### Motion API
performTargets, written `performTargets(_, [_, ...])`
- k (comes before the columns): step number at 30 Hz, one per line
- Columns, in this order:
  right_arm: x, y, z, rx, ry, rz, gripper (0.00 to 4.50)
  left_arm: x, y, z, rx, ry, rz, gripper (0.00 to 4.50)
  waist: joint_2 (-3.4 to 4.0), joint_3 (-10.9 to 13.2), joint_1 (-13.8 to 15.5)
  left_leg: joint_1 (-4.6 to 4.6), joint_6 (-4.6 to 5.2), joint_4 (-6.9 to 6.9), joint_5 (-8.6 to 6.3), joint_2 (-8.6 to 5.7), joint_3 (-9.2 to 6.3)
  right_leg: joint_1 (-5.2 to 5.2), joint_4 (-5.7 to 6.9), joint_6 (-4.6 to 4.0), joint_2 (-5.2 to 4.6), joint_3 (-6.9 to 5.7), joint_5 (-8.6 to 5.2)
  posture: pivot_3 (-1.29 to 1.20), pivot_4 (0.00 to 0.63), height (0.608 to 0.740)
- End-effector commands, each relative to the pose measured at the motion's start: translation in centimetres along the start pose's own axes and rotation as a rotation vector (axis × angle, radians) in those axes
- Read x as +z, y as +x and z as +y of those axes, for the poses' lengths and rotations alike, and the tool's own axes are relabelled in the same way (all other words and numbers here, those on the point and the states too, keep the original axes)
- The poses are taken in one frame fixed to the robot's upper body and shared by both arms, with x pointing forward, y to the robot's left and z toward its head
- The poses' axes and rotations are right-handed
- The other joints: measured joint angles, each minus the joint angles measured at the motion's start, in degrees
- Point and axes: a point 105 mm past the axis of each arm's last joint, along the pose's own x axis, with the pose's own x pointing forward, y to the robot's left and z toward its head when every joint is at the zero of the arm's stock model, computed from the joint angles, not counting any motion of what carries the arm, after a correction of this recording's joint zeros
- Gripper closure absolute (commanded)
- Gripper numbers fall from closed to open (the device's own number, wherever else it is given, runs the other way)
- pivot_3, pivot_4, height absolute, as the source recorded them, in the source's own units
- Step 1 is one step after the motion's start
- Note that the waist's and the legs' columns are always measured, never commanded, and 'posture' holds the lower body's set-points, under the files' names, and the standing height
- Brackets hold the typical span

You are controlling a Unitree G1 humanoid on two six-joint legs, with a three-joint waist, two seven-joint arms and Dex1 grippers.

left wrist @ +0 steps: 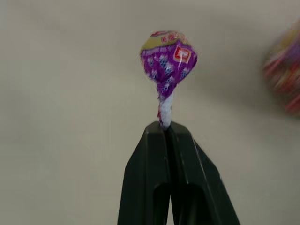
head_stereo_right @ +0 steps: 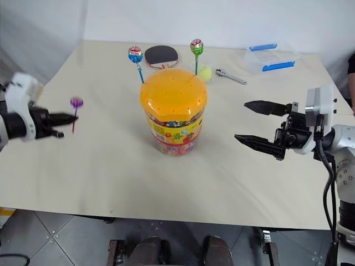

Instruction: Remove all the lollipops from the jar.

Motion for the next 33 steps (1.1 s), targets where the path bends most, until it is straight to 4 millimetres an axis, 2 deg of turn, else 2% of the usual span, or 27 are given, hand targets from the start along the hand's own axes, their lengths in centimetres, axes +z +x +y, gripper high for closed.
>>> performTargets(1, [1.0, 0.0, 1.1, 0.047, -0.018, -0.006, 0.00, -1.6, -0.5, 2.2, 0.140, -0.017, 0.088, 4.48, -0.02, 0.0, 0.0, 0.00, 0.00, 0.00, 0.00, 0.00, 0.00, 0.00, 0.00, 0.00, 0.00, 0.00, 0.00, 0.00, 0.150, 0.740])
performTargets(6, [0.6, 0.0, 1.3, 0.022, -0.007, -0.005, 0.00, -3.9, 0.2, 3.4, 0.222, -0.044, 0.199, 4.48, -0.02, 0.0, 0.1, 0.01, 0.00, 0.00, 0.00, -0.01, 0.04, 0.00, 0.00, 0.00, 0.00, 0.03, 0.00, 0.00, 0.150, 0.740])
performTargets(10, [0.6, 0.0, 1.2, 0.000, -0.010, -0.005, 0.00, -4.7, 0.5, 3.8, 0.242, -0.090, 0.248, 4.48, -0.02, 0.0, 0.1, 0.01, 0.00, 0.00, 0.00, -0.01, 0.06, 0.00, 0.00, 0.00, -0.01, 0.03, 0.00, 0.00, 0.150, 0.740])
performTargets(11, [0.6, 0.0, 1.0, -0.007, -0.014, -0.004, 0.00, -4.7, 0.5, 3.9, 0.245, -0.102, 0.253, 4.02, -0.02, 0.0, 0.1, 0.01, 0.00, 0.00, 0.00, -0.01, 0.06, -0.01, 0.00, 0.00, 0.00, 0.03, 0.00, 0.00, 0.150, 0.740])
performTargets(12, [0.6, -0.1, 0.9, -0.012, -0.017, -0.003, 0.00, -4.6, 0.5, 3.9, 0.247, -0.109, 0.256, 3.85, -0.02, 0.0, 0.0, 0.01, -0.01, 0.00, 0.00, -0.01, 0.06, -0.01, 0.00, 0.00, 0.00, 0.02, 0.00, 0.00, 0.150, 0.740])
performTargets(14, [0.7, -0.1, 0.7, -0.019, -0.022, 0.001, 0.00, -4.2, 0.2, 3.8, 0.245, -0.095, 0.260, 3.22, -0.03, 0.0, 0.1, 0.01, 0.00, 0.00, 0.00, -0.02, 0.07, -0.02, 0.00, 0.00, 0.00, 0.03, 0.00, 0.00, 0.150, 0.740])
performTargets(20, [0.9, -0.4, 0.3, -0.026, -0.034, 0.013, 0.00, -1.3, -1.4, 2.9, 0.232, -0.001, 0.206, 1.33, -0.03, 0.0, 0.0, 0.01, -0.01, 0.00, 0.00, -0.01, 0.07, -0.02, 0.00, 0.00, 0.00, 0.03, 0.00, 0.00, 0.150, 0.740])
performTargets(24, [1.1, -0.5, -0.1, -0.031, -0.051, 0.019, 0.00, 2.5, -2.3, 1.2, 0.163, 0.106, 0.073, 0.06, -0.03, 0.0, 0.1, 0.01, -0.01, 0.00, 0.00, -0.02, 0.07, -0.02, 0.00, 0.00, 0.00, 0.04, 0.00, 0.00, 0.150, 0.740])
performTargets(26, [1.3, -0.5, -0.4, -0.036, -0.059, 0.018, 0.00, 5.0, -2.3, 0.0, 0.095, 0.146, -0.060, 0.02, -0.03, 0.0, 0.2, 0.01, -0.01, 0.00, 0.00, -0.03, 0.07, -0.02, 0.00, 0.00, -0.01, 0.04, 0.00, 0.00, 0.150, 0.740])
performTargets(28, [1.6, -0.4, -0.7, -0.045, -0.066, 0.004, 0.00, 8.1, -2.4, -2.5, -0.064, 0.234, -0.280, 0.02, -0.03, 0.0, 0.2, 0.00, 0.00, 0.01, 0.00, -0.03, 0.07, -0.02, 0.01, 0.00, -0.01, 0.03, 0.00, 0.00, 0.150, 0.740])
performTargets(30, [1.8, -0.4, -0.8, -0.049, -0.074, -0.004, 0.00, 10.3, -2.9, -5.2, -0.232, 0.325, -0.488, 0.02, -0.03, 0.0, 0.1, -0.01, -0.01, 0.05, 0.00, -0.02, 0.08, -0.02, 0.02, 0.00, -0.02, 0.02, 0.00, 0.00, 0.150, 0.740])
performTargets(33, [2.1, -0.4, -0.8, -0.052, -0.082, -0.009, 0.00, 11.4, -3.6, -7.1, -0.379, 0.399, -0.664, 0.02, -0.03, 0.0, 0.0, -0.04, 0.00, 0.07, 0.00, -0.02, 0.07, -0.02, 0.02, 0.00, -0.01, -0.02, 0.00, 0.00, 0.150, 0.740])
